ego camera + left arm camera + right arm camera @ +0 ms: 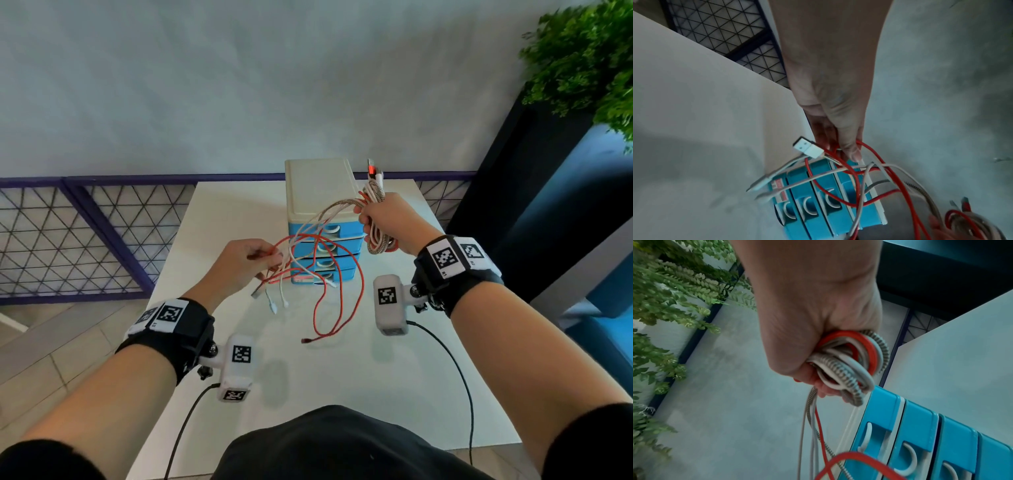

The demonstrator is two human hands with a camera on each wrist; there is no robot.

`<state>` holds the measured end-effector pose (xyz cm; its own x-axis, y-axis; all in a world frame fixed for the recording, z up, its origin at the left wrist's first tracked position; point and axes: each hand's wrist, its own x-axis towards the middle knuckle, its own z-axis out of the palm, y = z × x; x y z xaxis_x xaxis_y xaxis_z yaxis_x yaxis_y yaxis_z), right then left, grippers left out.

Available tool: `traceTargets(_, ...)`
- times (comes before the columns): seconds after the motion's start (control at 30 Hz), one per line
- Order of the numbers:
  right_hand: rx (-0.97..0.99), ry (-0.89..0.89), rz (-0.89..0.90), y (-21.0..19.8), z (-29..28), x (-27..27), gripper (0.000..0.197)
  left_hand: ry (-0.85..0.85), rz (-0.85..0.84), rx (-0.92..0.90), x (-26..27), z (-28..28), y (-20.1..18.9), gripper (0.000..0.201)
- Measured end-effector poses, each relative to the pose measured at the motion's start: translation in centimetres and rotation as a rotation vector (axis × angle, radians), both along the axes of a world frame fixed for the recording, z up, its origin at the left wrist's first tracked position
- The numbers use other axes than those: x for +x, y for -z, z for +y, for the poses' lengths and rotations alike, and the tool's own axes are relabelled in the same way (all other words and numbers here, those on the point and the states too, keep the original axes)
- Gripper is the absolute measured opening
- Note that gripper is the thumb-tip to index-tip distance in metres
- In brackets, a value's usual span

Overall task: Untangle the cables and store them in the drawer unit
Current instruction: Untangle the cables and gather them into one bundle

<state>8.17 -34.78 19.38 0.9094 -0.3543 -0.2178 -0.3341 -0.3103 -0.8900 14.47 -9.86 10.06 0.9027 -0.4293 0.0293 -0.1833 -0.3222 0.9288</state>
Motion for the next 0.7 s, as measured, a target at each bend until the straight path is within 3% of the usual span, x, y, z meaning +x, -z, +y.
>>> traceTargets(0.17, -0.025, 0.026, 0.008, -0.3, -0.1, 0.3, 0.020, -0.076, 0.153, -0.226, -0.2, -0.3, 0.0, 0.007)
traceTargets(0.27, -0.050, 0.035, 0.018, -0.5, -0.2, 0.2, 0.021, -0.047, 0.121, -0.223, -0.2, -0.4, -0.3, 0.011)
traceTargets(0.47, -0.100, 0.057, 0.031, -0.4, -0.3, 0.0, 0.017, -0.053, 0.005, -0.033, -0.2, 0.0, -0.4, 0.020)
traceTargets(0.6, -0.178, 0.074, 0.036, -0.7, -0.4, 0.0, 0.011, 0.049, -0.204, 0.316, 0.0, 0.9, 0.2, 0.027)
traceTargets(0.7, -0.214, 0.098, 0.034, -0.9, -0.6, 0.1, 0.012, 0.143, -0.201, 0.563, 0.0, 2.1, 1.3, 0.029)
